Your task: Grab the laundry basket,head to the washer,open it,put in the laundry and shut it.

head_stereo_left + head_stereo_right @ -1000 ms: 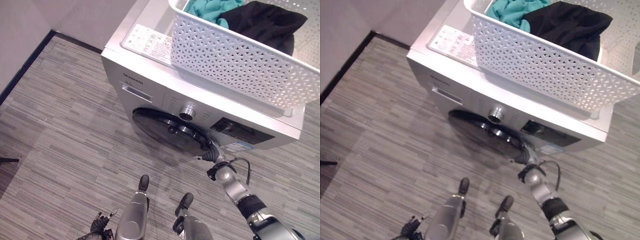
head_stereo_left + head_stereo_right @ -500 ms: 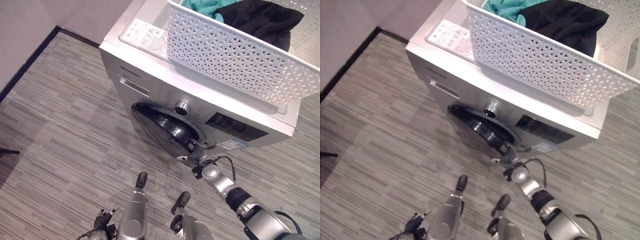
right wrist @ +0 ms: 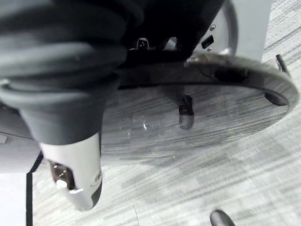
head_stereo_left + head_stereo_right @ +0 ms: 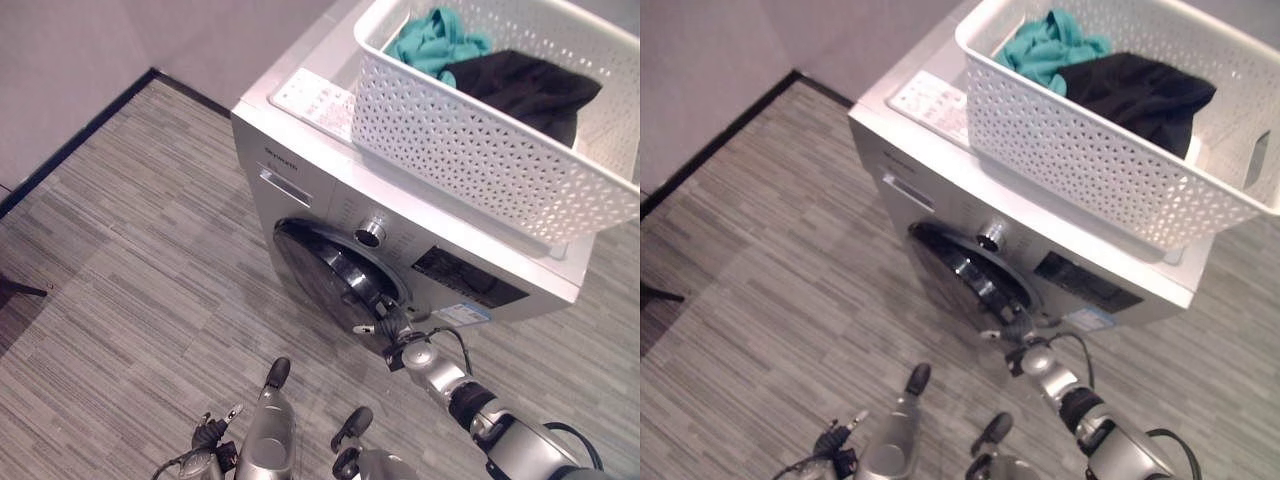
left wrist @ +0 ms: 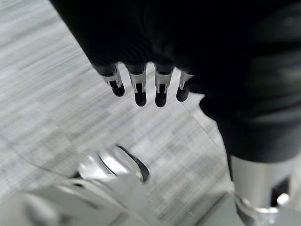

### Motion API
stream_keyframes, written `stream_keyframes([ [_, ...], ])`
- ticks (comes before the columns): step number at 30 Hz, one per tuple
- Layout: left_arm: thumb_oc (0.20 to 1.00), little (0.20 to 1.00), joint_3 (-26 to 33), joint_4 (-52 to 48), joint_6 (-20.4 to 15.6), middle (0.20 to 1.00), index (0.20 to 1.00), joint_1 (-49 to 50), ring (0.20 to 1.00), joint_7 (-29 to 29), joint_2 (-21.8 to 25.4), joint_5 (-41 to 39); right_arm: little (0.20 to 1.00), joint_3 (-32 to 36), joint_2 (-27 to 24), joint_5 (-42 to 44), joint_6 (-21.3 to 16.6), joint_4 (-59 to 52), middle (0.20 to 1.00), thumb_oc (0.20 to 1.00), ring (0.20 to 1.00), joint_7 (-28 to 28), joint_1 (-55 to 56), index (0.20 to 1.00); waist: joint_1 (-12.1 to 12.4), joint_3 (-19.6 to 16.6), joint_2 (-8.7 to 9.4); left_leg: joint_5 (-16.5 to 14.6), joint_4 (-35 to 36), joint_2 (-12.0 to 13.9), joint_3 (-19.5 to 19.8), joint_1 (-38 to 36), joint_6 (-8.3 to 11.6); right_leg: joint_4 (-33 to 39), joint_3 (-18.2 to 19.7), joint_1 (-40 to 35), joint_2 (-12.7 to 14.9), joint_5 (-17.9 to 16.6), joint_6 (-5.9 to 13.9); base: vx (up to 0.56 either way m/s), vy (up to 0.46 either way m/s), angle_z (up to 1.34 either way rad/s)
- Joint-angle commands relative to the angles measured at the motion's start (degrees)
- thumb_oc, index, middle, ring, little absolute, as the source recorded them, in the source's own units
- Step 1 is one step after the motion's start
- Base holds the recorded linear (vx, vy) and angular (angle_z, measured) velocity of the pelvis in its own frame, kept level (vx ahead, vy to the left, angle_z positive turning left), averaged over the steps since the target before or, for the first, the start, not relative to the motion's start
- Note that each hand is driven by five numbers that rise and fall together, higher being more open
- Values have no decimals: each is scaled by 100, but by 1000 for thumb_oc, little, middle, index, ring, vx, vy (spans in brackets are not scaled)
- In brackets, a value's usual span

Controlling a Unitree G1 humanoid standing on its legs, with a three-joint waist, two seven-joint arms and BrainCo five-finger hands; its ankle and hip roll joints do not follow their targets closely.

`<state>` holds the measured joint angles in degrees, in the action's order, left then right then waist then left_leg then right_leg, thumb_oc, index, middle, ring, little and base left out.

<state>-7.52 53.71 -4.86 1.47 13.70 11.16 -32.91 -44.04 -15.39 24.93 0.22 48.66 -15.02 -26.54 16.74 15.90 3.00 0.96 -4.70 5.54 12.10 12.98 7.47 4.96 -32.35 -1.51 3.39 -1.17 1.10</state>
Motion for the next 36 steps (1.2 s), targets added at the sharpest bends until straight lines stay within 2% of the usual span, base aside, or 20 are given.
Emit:
stream_keyframes([
  [1, 1000, 1000, -675, -143, -136, 1000, 1000, -33, 1000, 157, 206, -136, 1000, -886, 2725, 665, 15, 214, 1000, 1000, 1000, 970, 50, 1000, 790, -70, 96, 95, 319, 332, 66, -377, -303, -1101, -60, 196, 838, 673, 366, 6, -62, 18],
  [5, 1000, 1000, -770, -395, -76, 1000, 1000, 42, 1000, 181, 314, -74, 1000, -993, 2820, 872, 30, 87, 1000, 1000, 1000, 969, 51, 1000, 858, -161, 78, 62, 131, 397, 141, -464, -258, -1366, -38, 84, 711, 919, 247, 14, -129, 15],
  [9, 1000, 1000, -817, -285, -60, 1000, 1000, 4, 1000, 159, 343, -99, 1000, -1113, 2782, 1093, -26, -84, 1000, 1000, 1000, 996, -60, 1000, 880, -83, 90, 228, -190, 486, 298, -256, -133, -1223, 88, -59, 344, 1133, -25, -35, -209, 9],
  [10, 1000, 1000, -950, -238, -42, 1000, 1000, -61, 1000, 128, 246, -159, 1000, -1154, 2783, 1195, -114, -24, 1000, 1000, 1000, 937, -145, 1000, 905, -58, -19, 611, -108, 532, 482, -149, 7, -925, 123, -159, 82, 1152, -151, -49, -175, 33],
  [11, 1000, 1000, -1025, -230, -31, 1000, 1000, -97, 1000, 131, 201, -156, 1000, -1164, 2779, 1211, -137, 10, 1000, 1000, 1000, 889, -170, 1000, 907, -82, -69, 754, 51, 573, 529, -131, 69, -789, 128, -169, -16, 1180, -213, -118, -187, 45],
  [12, 1000, 1000, -1141, -197, -36, 1000, 1000, -236, 1000, 141, 87, -169, 1000, -1108, 2747, 1279, -178, 83, 1000, 1000, 1000, 830, -234, 1000, 920, -128, -207, 1365, 325, 609, 628, 12, 248, -491, 24, -152, -110, 1151, -245, -83, -57, 34],
  [14, 1000, 1000, -1202, -174, -63, 1000, 1000, -384, 1000, 178, -6, -157, 1000, -1034, 2668, 1236, -186, 54, 1000, 1000, 1000, 811, -309, 1000, 841, -104, -225, 1511, 334, 581, 437, 147, 238, -404, -67, -107, -62, 1073, -254, -134, 9, 42],
  [16, 1000, 1000, -1214, -185, -125, 1000, 1000, -555, 1000, 168, -54, -126, 1000, -990, 2524, 1225, -172, 72, 1000, 1000, 1000, 794, -349, 1000, 643, -76, -132, 1150, -66, 555, -308, 162, 65, -322, -183, 67, 118, 914, -233, -215, 30, 62],
  [17, 1000, 1000, -1275, -343, -192, 1000, 1000, -552, 1000, 107, -16, -78, 1000, -988, 2435, 1251, -162, 81, 1000, 1000, 1000, 785, -355, 1000, 561, -77, -79, 844, -573, 436, -469, 98, 16, -271, -160, 172, 238, 732, -188, -138, 22, 61],
  [18, 1000, 1000, -1275, -352, -189, 1000, 1000, -544, 1000, 108, -14, -76, 1000, -990, 2434, 1253, -160, 77, 1000, 1000, 1000, 784, -352, 1000, 570, -81, -83, 791, -648, 434, -477, 126, 5, -266, -150, 170, 238, 723, -177, -127, 115, 44],
  [19, 1000, 1000, -1328, -609, -227, 1000, 1000, -473, 1000, -9, -16, -41, 1000, -985, 2294, 1272, -72, 85, 1000, 1000, 1000, 878, -244, 1000, 426, -131, -66, 167, -1330, 249, -482, -4, -60, -243, -23, 268, 398, 526, -118, -67, 169, 35],
  [21, 1000, 1000, -1330, -808, -234, 1000, 1000, -424, 1000, -65, -70, -13, 1000, -913, 2056, 1283, -16, 11, 1000, 1000, 1000, 976, -97, 1000, 176, -291, -117, -248, -972, 275, -788, -585, -154, -199, -23, 276, 470, 404, -12, -8, 239, 43],
  [22, 1000, 1000, -1327, -1074, -230, 1000, 1000, -473, 1000, -19, 18, 266, 1000, -724, 1799, 1238, -12, -154, 1000, 1000, 1000, 1025, -8, 1000, -47, -468, -161, -321, -448, 432, -1195, -929, -213, -160, -38, 318, 530, 279, 60, 53, 253, 57],
  [24, 1000, 1000, -1322, -1287, -220, 1000, 1000, -512, 1000, 42, 162, 597, 1000, -496, 1613, 1190, -21, -203, 1000, 1000, 1000, 1047, 97, 1000, -185, -551, -205, -342, -184, 431, -1291, -1078, -246, -172, 1, 340, 548, 230, 101, 16, 172, 64],
  [26, 1000, 1000, -1221, -2189, -179, 1000, 1000, -603, 1000, -112, 701, 1318, 1000, 108, 1072, 841, -31, -473, 1000, 1000, 1000, 1079, 441, 1000, -439, -633, -295, -386, 266, 435, -1456, -1290, -275, -280, -63, 393, 674, 184, 182, 4, 144, 29],
  [28, 1000, 1000, -1167, -2453, -128, 1000, 1000, -564, 1000, -202, 863, 1513, 1000, 238, 904, 656, 9, -547, 1000, 1000, 1000, 1129, 562, 1000, -506, -664, -325, -402, 375, 428, -1511, -1381, -282, -310, -52, 397, 695, 176, 212, 32, 87, 37],
  [32, 1000, 1000, -1113, -3247, 5, 1000, 1000, -650, 1000, -1018, 1734, 2197, 1000, 1051, 223, -298, 221, -188, 1000, 1000, 1000, 1428, 1059, 1000, -836, -740, -481, -409, 481, 449, -1673, -1594, -275, -477, 94, 474, 755, 144, 281, 50, 34, 7],
  [33, 1000, 1000, -1394, -3443, -8, 1000, 1000, -729, 1000, -1548, 2149, 2408, 1000, 1185, -5, -698, 227, 0, 1000, 1000, 1000, 1591, 1094, 1000, -997, -722, -552, -358, 319, 563, -1821, -1607, -197, -540, 185, 509, 713, 200, 268, 20, -22, -23],
  [35, 1000, 1000, -1616, -3480, -1, 1000, 1000, -818, 1000, -1831, 2414, 2517, 1000, 1254, -126, -913, 228, 111, 1000, 1000, 1000, 1663, 1156, 1000, -1054, -720, -578, -246, 58, 698, -1900, -1546, -100, -521, 241, 491, 629, 285, 205, 33, -99, -26],
  [36, 1000, 1000, -2002, -3527, 170, 1000, 1000, -1073, 1000, -2399, 2742, 2399, 1000, 1318, -238, -1105, 238, 359, 1000, 1000, 1000, 1731, 1193, 1000, -1130, -665, -584, 73, -765, 835, -1857, -1295, -23, -417, 419, 359, 448, 424, 72, 41, -148, -24],
])
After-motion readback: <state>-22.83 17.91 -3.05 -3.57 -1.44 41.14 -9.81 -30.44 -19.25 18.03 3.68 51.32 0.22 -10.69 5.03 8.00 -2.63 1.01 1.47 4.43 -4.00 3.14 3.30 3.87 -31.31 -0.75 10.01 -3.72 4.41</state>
